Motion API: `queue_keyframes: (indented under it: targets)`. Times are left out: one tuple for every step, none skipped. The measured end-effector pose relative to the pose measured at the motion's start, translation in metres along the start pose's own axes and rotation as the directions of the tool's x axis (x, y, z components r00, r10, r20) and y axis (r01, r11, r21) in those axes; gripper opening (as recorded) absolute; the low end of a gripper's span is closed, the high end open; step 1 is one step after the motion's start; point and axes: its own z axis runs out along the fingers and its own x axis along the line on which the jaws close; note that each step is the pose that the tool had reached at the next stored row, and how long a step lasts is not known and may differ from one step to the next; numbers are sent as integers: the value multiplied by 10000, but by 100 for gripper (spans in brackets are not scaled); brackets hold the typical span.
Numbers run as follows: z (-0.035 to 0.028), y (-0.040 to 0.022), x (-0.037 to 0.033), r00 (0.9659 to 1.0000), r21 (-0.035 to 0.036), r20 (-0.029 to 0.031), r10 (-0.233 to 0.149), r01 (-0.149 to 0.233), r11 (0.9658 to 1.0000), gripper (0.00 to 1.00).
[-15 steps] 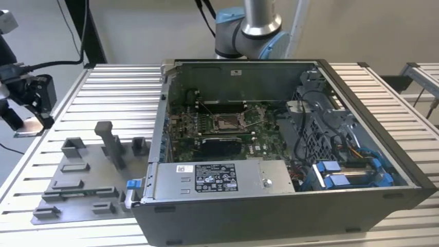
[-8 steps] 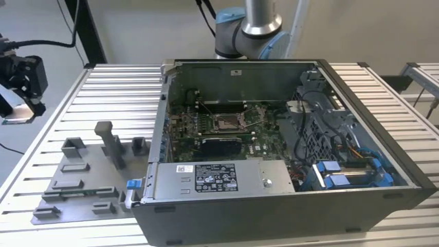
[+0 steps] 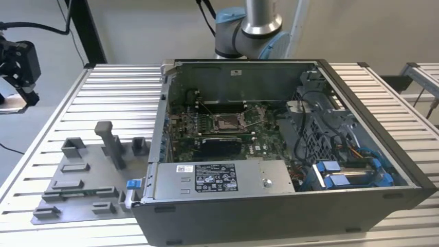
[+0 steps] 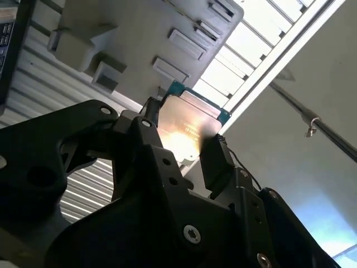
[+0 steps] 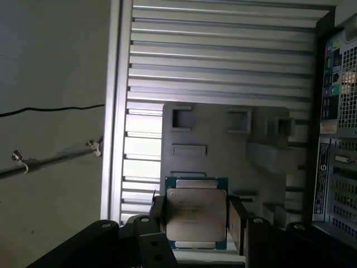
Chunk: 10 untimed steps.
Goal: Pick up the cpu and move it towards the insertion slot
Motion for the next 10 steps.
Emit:
queue_keyframes:
  targets:
    - [0,0,0,10000,-1,1,0,0,10000,0]
    - [-2,0,-1,10000,0,0,0,0,10000,0]
    - [-3,0,0,10000,1,-1,0,0,10000,0]
    - [-3,1,-1,10000,1,-1,0,0,10000,0]
    - [-5,0,-6,10000,2,-3,-1,1,10000,0]
    - [-6,0,-19,10000,3,-5,-1,1,10000,0]
    - [-4,-1,-40,10000,2,-3,0,0,10000,0]
    - [-3,-2,-67,10000,1,-1,0,0,10000,0]
    - [-4,-4,-98,10000,1,-2,0,0,10000,0]
    - [-3,-5,-128,10000,0,-1,-1,1,10000,0]
